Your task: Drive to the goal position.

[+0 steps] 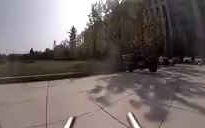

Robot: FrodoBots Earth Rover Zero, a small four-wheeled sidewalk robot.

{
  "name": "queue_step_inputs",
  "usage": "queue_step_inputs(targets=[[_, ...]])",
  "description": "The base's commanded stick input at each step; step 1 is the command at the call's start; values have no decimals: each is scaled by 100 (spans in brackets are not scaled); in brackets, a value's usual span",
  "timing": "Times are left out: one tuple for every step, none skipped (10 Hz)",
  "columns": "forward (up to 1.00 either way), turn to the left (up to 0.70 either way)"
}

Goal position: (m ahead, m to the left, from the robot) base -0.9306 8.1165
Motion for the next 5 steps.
queue_step_inputs(targets=[[70,35],[70,35],[70,35],[70,35],[70,35]])
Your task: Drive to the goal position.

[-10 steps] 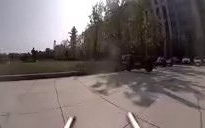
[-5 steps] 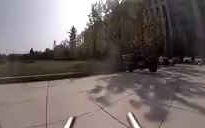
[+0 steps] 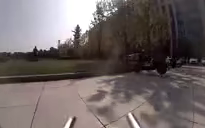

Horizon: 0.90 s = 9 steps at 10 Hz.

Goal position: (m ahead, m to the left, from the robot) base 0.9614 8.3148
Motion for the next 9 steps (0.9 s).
queue_step_inputs(targets=[[70,35],[70,35],[70,35],[70,35],[70,35],[70,35],[70,35],[70,35],[70,35]])
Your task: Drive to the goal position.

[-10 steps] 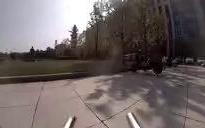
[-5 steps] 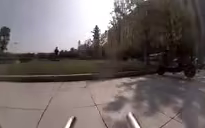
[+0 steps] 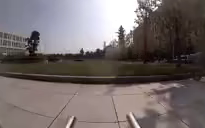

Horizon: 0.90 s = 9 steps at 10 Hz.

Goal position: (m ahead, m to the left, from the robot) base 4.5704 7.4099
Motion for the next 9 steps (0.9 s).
queue_step_inputs(targets=[[70,35],[70,25],[60,0],[0,0],[0,0],[0,0],[0,0],[0,0],[0,0]])
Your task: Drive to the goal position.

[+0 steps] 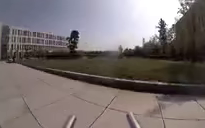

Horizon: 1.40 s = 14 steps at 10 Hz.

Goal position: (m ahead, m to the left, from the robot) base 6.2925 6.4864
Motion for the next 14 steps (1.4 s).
queue_step_inputs(targets=[[-17,0],[-56,0],[-70,0],[-70,0],[-70,0],[-30,0],[0,0],[0,0],[0,0],[0,0],[0,0],[0,0],[-33,0],[-70,0]])
